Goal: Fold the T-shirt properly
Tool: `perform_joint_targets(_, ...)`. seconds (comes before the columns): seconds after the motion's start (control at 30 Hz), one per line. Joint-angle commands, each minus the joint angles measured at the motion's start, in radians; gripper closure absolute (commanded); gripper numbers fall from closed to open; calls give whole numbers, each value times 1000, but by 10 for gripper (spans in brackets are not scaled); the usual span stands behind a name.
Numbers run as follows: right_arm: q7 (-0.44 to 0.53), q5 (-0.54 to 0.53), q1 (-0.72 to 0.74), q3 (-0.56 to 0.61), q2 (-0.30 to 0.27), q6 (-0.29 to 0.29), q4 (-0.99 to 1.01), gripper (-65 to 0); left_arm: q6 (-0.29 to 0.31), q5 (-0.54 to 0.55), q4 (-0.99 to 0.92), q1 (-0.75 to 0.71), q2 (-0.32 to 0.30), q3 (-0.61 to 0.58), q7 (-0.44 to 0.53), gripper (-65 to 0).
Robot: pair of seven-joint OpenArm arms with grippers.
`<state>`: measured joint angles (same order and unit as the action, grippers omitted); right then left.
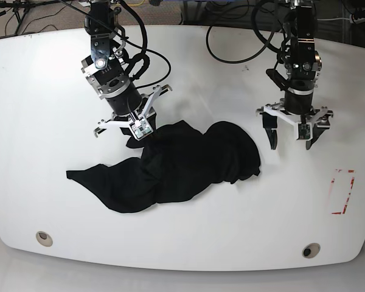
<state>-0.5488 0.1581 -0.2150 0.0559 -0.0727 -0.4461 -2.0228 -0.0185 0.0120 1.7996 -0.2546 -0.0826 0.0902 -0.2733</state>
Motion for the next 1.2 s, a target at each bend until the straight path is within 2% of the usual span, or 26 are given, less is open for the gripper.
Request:
perform_joint_targets(0.0,28,-4,38,-1,-19,3,-22,0,-8,33,-4,16,-7,4,10,-504)
perform_joint_targets(0.13,28,-5,73,-3,-55,2,-22,0,-8,107,-53,53,-10,3,4,-504)
perform_joint_targets(0.37,28,-5,127,-1,-74,-1,-20,0,-5,121,-162,111,-10,-4,4,-504)
perform_joint_targets(0.73,28,-5,153,-1,-72,-1,-19,0,121,118,-304,206,-4,-50,6,-504)
perform_joint_targets(1.17,28,-7,153,-3,-71,-1,-19,0,127,118,-478,332,-3,-102,6,-504)
